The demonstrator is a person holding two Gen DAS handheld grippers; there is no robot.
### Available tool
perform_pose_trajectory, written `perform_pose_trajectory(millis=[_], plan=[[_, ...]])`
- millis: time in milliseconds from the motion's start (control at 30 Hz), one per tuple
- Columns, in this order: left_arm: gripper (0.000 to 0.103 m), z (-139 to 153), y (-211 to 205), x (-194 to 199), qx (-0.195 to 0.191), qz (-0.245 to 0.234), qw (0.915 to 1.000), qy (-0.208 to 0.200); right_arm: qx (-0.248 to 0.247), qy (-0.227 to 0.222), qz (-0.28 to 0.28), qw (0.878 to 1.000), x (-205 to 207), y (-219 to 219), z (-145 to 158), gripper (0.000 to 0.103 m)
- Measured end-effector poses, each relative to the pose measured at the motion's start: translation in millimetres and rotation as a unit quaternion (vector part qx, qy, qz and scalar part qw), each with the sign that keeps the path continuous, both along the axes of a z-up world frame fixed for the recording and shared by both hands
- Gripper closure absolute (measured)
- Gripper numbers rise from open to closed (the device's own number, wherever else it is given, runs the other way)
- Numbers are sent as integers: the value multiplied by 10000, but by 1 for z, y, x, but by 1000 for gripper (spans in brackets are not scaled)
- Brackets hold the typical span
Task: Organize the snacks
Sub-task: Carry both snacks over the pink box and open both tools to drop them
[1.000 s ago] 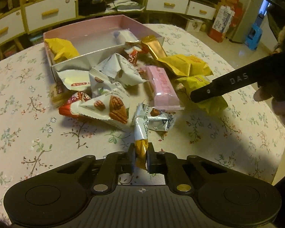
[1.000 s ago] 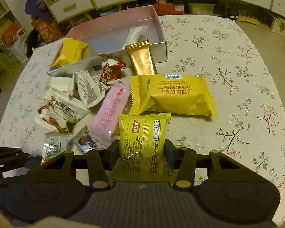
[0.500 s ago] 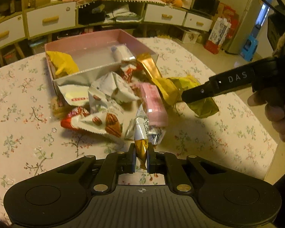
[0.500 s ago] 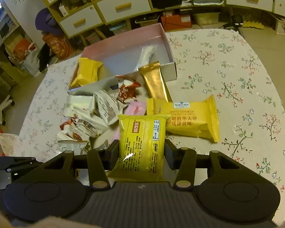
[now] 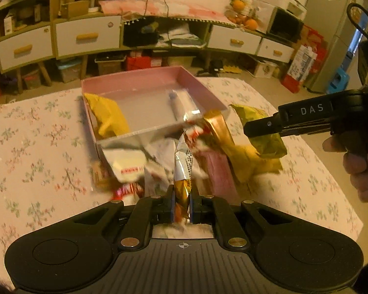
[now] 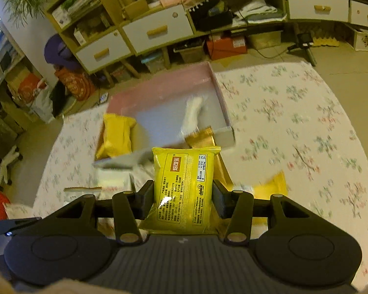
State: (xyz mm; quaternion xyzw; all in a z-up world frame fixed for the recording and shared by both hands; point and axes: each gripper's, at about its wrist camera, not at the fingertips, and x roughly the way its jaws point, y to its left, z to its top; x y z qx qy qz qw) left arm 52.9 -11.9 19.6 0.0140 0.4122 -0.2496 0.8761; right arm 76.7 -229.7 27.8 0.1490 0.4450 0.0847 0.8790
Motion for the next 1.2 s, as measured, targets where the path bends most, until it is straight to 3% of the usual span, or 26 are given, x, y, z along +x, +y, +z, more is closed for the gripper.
perform_pose_trajectory(millis=[433, 700, 1200], plan=[[95, 9, -26, 81, 300, 171, 9993, -130, 376, -176, -119, 9991, 81, 6, -6, 57], [95, -4, -36, 121, 482, 232, 9985, -137, 288, -180, -170, 9993, 117, 11, -18, 57], [95, -29, -59, 164, 932, 388, 9949, 35, -132, -164, -254, 9995, 143, 16, -32, 57]])
